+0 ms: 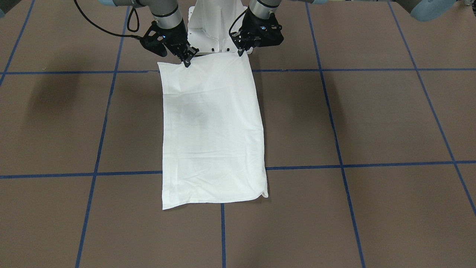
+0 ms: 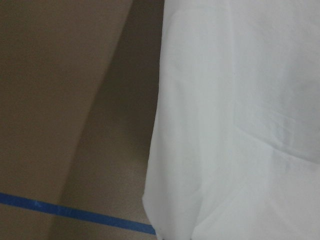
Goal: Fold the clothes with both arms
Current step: 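Grasp the near corners of the folded white shirt with both grippers, then lift the near edge with both grippers and fold it over toward the far edge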
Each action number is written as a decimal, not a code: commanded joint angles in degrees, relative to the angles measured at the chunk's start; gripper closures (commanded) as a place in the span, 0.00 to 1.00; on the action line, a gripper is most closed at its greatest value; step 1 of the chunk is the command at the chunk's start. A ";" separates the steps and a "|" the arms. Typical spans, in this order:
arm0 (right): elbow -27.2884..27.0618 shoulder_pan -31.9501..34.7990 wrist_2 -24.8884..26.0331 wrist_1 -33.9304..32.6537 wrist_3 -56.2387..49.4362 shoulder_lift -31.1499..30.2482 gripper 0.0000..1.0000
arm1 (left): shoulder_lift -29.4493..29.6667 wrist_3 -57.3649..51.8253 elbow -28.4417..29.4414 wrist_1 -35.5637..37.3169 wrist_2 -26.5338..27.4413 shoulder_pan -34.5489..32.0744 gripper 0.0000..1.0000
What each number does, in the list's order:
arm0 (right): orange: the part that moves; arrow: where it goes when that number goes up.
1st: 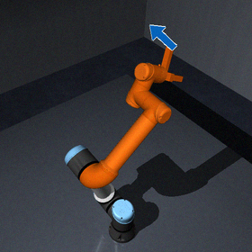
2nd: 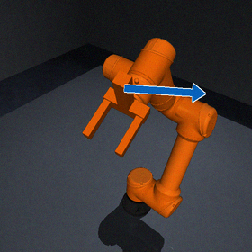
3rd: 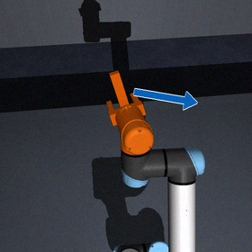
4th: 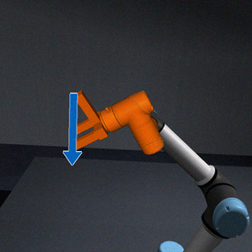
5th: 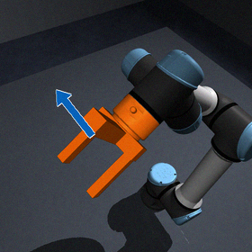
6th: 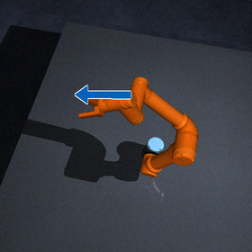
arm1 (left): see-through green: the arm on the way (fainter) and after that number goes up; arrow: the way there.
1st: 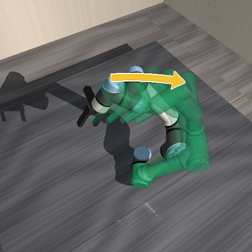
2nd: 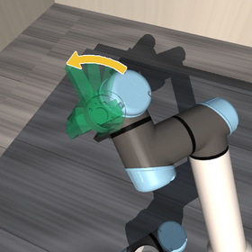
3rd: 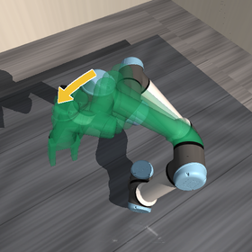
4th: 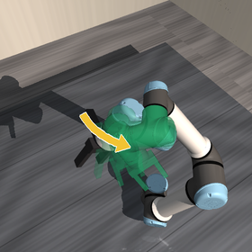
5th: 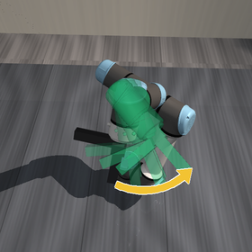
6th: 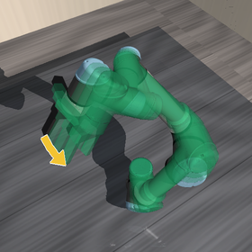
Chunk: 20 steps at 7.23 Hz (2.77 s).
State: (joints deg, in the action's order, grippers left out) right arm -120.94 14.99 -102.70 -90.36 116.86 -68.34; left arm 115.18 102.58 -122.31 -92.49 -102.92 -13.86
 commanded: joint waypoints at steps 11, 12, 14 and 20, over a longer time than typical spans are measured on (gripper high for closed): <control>5.60 9.88 -1.46 0.54 -9.19 9.17 1.00 | 5.58 -12.63 0.39 12.07 -3.78 -14.84 1.00; 8.59 10.32 -0.67 0.54 -9.28 11.54 1.00 | 5.75 -14.23 2.05 11.20 -3.78 -16.70 1.00; 11.25 13.47 -0.75 0.63 -9.20 13.58 1.00 | 5.84 -14.25 7.40 4.98 -3.78 -17.69 1.00; 23.90 15.95 -0.84 2.81 -9.11 19.30 1.00 | 9.44 -13.64 21.55 -7.23 -3.69 -21.63 1.00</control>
State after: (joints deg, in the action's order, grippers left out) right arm -99.49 30.45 -103.50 -89.13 107.57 -49.66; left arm 124.41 88.84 -104.43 -95.92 -106.61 -34.33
